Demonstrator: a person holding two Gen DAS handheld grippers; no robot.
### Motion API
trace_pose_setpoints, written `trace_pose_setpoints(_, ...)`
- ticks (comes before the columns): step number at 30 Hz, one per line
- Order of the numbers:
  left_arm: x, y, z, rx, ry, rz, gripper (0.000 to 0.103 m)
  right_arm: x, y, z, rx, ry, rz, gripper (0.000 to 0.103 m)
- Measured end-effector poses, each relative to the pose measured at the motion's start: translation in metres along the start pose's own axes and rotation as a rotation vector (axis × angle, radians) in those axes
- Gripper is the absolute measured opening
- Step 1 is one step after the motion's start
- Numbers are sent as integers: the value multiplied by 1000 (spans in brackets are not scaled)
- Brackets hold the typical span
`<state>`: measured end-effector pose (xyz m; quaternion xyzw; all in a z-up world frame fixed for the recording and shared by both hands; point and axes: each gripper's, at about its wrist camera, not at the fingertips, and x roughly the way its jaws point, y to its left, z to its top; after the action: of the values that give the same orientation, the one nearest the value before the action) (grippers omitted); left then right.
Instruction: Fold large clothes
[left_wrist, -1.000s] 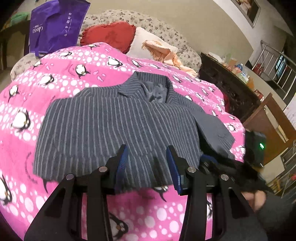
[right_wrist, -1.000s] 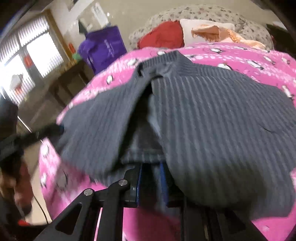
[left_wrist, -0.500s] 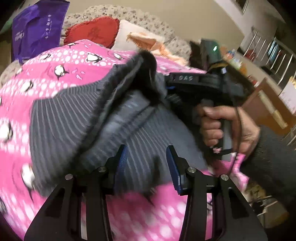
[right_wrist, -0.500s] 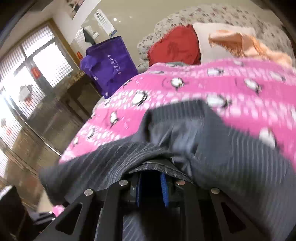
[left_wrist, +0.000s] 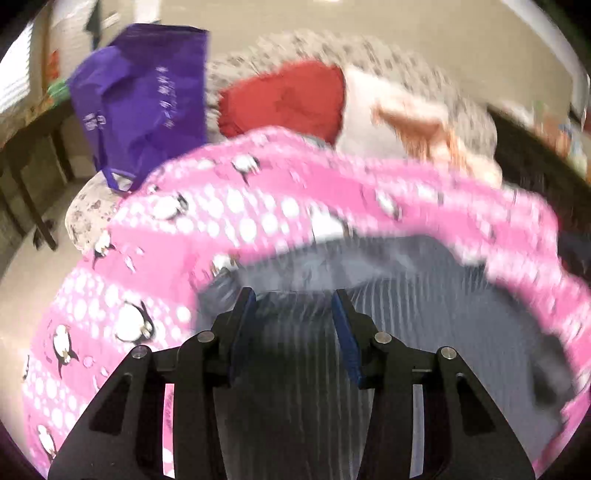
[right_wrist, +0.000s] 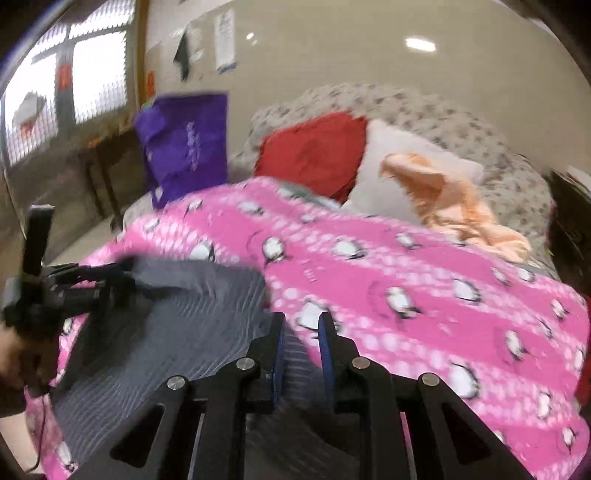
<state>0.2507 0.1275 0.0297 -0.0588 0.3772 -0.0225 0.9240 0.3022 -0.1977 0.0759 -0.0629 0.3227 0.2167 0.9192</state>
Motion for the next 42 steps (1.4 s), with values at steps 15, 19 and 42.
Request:
trace_pose_setpoints(15,23,-12,-96,-60,54,26,42,-14,25,-178,160,334,237,18)
trace_pose_setpoints(19,8,-4,-109,-112,-10,84,42,-11,16,-181,235,226,218,17)
trace_pose_setpoints(42,14,7,-112,-172,9,37,44,70,-5,-62,15,210,41,35)
